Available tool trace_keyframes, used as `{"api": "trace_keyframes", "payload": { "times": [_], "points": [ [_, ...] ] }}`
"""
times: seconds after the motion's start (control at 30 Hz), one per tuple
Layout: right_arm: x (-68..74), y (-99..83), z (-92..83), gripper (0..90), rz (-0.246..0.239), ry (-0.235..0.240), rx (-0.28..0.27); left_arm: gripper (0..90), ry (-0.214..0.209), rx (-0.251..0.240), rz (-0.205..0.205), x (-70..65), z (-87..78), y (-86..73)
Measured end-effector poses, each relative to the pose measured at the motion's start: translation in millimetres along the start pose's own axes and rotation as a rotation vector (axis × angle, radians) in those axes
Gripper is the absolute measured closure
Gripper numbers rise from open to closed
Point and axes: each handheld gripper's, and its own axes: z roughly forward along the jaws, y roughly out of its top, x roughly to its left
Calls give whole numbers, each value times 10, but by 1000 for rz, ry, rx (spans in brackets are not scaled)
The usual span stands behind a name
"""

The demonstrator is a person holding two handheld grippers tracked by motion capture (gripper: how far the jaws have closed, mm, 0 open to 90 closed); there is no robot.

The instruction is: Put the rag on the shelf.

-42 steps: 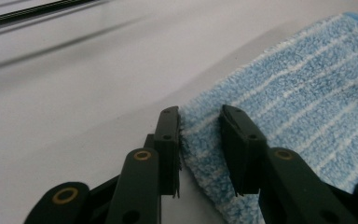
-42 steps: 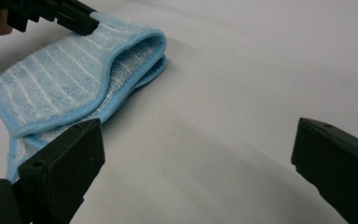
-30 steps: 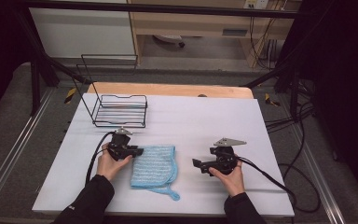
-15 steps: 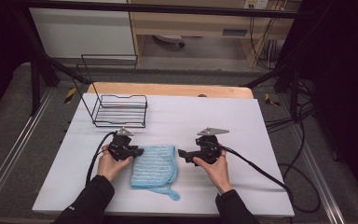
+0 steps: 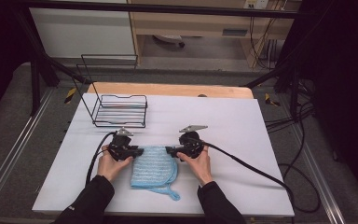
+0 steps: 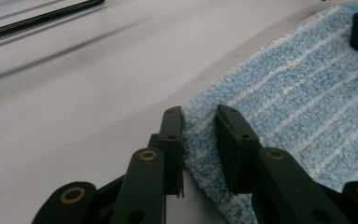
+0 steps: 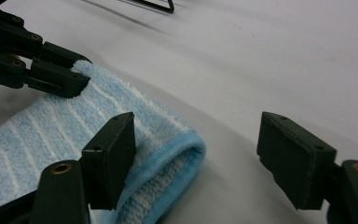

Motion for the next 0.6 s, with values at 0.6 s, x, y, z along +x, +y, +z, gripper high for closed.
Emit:
{"api": "trace_keyframes", "payload": {
  "times": [0.6],
  "points": [
    [24,-78,79,625,15,53,62,714,-5,0,4,8,-2,-2]
  ]
}}
